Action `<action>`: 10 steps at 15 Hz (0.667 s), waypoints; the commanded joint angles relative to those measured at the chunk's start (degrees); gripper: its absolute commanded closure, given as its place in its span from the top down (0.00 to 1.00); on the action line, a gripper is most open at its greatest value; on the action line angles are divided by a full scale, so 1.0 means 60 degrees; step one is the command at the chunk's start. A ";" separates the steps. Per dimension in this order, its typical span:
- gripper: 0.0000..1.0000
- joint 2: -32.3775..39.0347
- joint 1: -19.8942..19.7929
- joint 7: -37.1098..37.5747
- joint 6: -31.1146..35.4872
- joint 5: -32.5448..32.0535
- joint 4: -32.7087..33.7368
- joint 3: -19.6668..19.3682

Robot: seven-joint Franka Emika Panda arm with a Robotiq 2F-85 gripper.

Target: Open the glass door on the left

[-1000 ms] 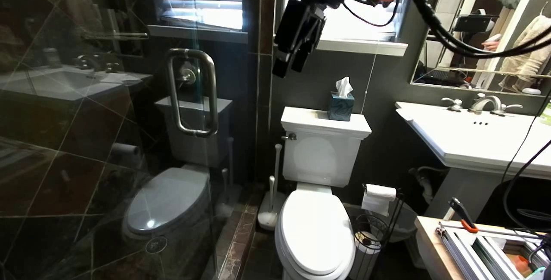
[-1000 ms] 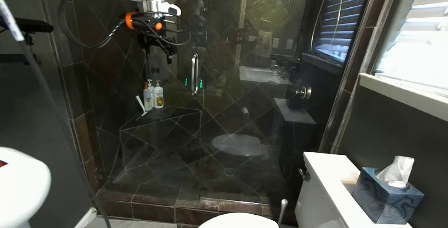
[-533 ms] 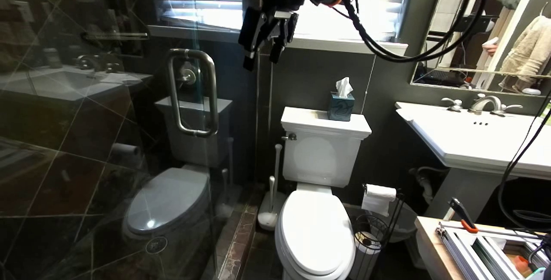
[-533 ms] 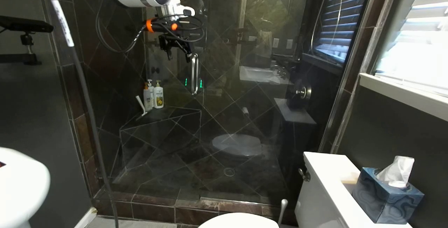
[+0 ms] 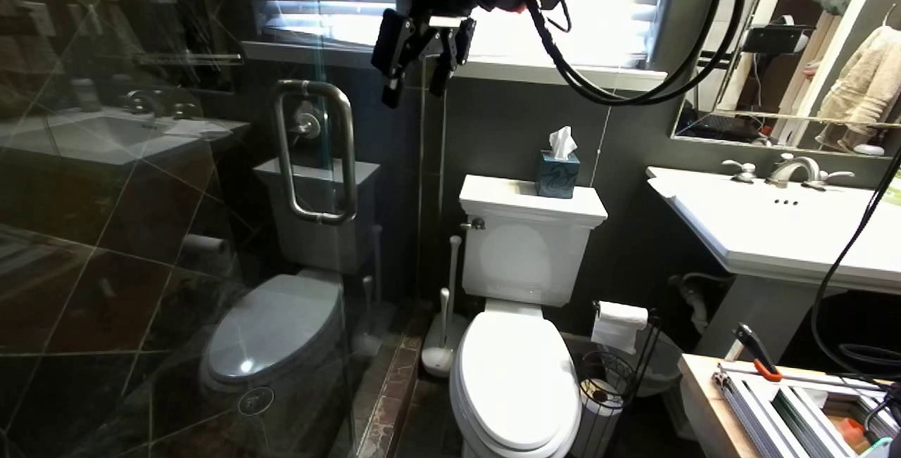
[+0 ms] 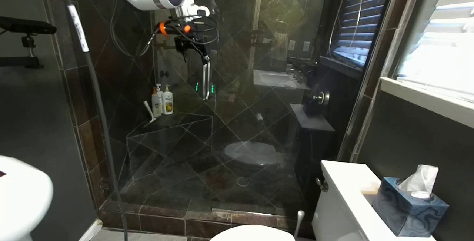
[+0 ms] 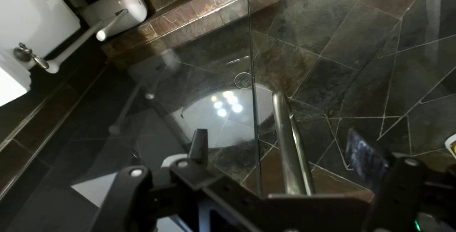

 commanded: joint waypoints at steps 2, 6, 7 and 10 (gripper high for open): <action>1.00 0.0194 0.0015 -0.0574 0.0159 -0.0162 0.0125 -0.0089; 1.00 0.0544 -0.0059 -0.1929 0.0254 0.0456 0.0341 -0.0155; 1.00 0.0629 -0.0070 -0.2218 0.0379 0.0597 0.0378 -0.0163; 1.00 0.0811 -0.0118 -0.3127 0.0794 0.1385 0.0503 -0.0137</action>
